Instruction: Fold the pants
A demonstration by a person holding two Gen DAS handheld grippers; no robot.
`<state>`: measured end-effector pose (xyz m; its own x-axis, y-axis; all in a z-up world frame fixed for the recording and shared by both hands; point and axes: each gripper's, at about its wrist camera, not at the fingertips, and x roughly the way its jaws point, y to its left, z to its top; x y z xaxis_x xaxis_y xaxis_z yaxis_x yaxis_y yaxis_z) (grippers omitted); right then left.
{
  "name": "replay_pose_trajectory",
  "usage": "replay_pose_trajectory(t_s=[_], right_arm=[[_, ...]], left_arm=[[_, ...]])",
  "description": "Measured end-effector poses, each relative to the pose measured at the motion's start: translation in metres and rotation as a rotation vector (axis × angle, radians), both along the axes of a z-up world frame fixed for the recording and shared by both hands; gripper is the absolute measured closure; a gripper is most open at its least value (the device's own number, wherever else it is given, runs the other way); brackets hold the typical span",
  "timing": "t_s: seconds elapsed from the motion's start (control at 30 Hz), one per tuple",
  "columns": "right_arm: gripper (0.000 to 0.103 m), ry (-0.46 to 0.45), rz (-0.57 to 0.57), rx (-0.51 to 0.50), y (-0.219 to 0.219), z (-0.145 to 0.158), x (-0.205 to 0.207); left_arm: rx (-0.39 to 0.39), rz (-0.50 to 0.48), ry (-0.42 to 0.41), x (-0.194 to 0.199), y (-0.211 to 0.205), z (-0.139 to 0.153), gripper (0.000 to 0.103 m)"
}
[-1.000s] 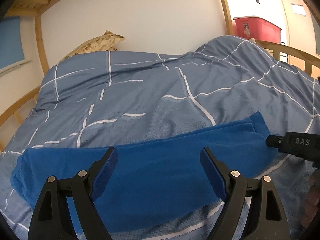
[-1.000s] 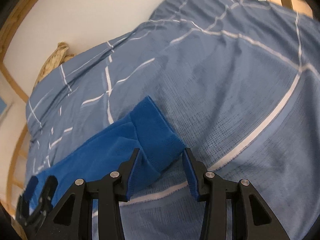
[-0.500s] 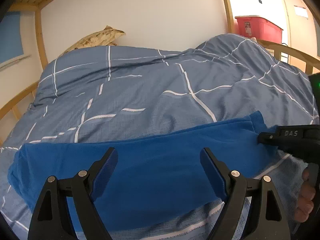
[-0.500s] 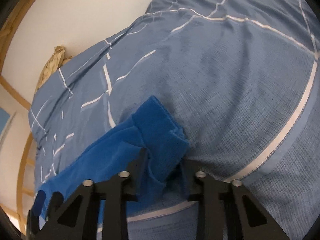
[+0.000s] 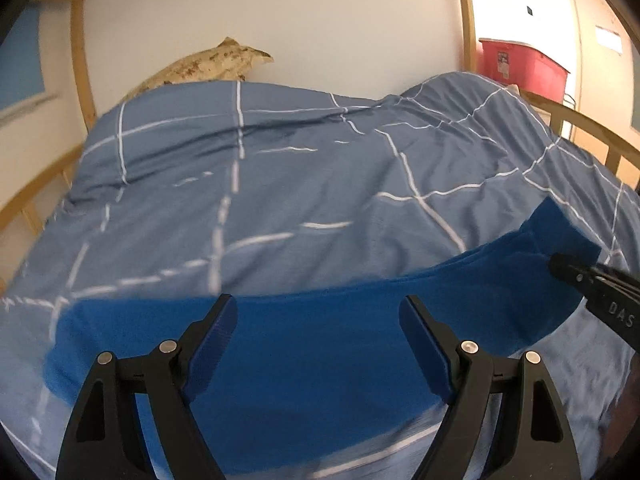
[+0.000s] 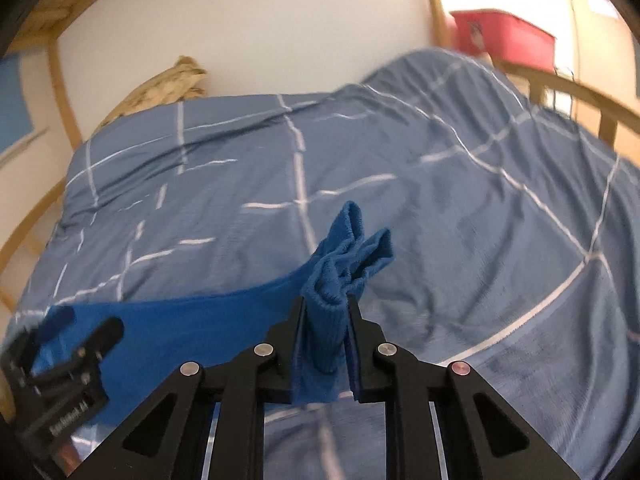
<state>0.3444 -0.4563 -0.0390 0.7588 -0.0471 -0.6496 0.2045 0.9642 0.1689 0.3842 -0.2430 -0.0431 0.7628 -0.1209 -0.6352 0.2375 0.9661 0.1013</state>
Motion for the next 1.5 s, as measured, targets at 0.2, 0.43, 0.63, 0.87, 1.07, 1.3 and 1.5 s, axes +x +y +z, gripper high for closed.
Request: replay_pose_trajectory(t_s=[0.2, 0.43, 0.63, 0.87, 1.07, 1.3, 1.5], right_arm=[[0.084, 0.006, 0.087, -0.142, 0.072, 0.02, 0.002], [0.087, 0.053, 0.192, -0.256, 0.149, 0.02, 0.022], [0.087, 0.107, 0.245, -0.257, 0.196, 0.0, 0.038], [0.079, 0.174, 0.286, -0.18, 0.22, -0.025, 0.044], [0.07, 0.175, 0.351, -0.057, 0.231, -0.023, 0.029], [0.051, 0.058, 0.323, -0.08, 0.246, 0.005, -0.019], [0.051, 0.033, 0.285, -0.091, 0.266, 0.018, -0.033]], left_arm=[[0.032, -0.005, 0.083, 0.013, 0.06, 0.013, 0.02], [0.101, 0.024, 0.107, 0.013, 0.113, 0.002, 0.02], [0.071, 0.047, 0.154, 0.014, 0.154, -0.011, 0.02], [0.064, 0.062, 0.17, 0.014, 0.179, -0.019, 0.02], [0.048, 0.079, 0.14, 0.001, 0.199, -0.01, 0.019], [0.043, 0.075, 0.102, -0.026, 0.232, 0.001, 0.019], [-0.021, 0.12, 0.108, -0.042, 0.278, 0.005, 0.019]])
